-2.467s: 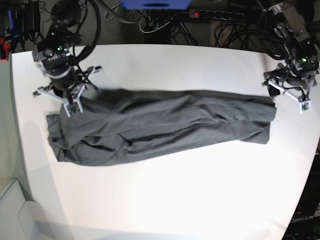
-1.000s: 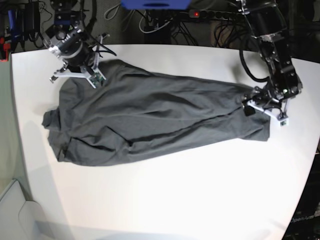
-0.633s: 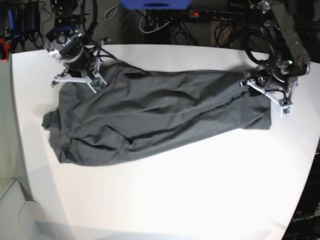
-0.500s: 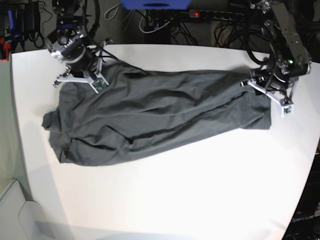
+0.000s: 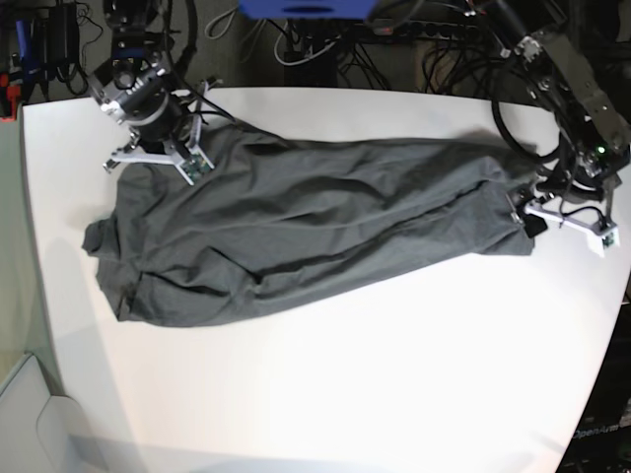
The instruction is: Layout the t-shirt on the table in an organized manner, then fold the t-shirt properly
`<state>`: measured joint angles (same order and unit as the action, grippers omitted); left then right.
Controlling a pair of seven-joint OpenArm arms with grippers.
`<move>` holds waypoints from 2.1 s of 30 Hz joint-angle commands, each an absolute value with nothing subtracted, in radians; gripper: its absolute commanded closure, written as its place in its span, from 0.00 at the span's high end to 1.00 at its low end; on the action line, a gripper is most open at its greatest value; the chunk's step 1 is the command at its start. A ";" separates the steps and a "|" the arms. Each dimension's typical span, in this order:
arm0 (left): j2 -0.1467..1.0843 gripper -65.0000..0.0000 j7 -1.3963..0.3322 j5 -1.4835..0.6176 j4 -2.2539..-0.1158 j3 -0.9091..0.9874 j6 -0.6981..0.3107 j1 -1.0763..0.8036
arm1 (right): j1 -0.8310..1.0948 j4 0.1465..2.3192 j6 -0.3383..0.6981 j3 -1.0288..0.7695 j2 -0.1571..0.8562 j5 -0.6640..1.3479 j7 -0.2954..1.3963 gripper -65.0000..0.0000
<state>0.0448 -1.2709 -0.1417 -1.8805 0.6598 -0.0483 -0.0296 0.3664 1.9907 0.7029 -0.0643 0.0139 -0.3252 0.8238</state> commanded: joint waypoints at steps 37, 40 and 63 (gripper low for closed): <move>0.035 0.63 -1.084 -0.150 -1.420 0.657 -0.045 0.133 | 0.357 2.008 0.698 -0.067 0.013 -0.321 0.809 0.00; 0.035 0.63 -1.084 -0.150 -1.431 0.657 -0.045 0.133 | 0.357 2.008 0.698 -0.067 0.013 -0.321 0.809 0.00; 0.033 0.05 -1.170 -0.148 -1.601 0.665 -0.044 0.209 | 0.321 1.986 0.698 -0.065 0.013 -0.321 0.809 0.00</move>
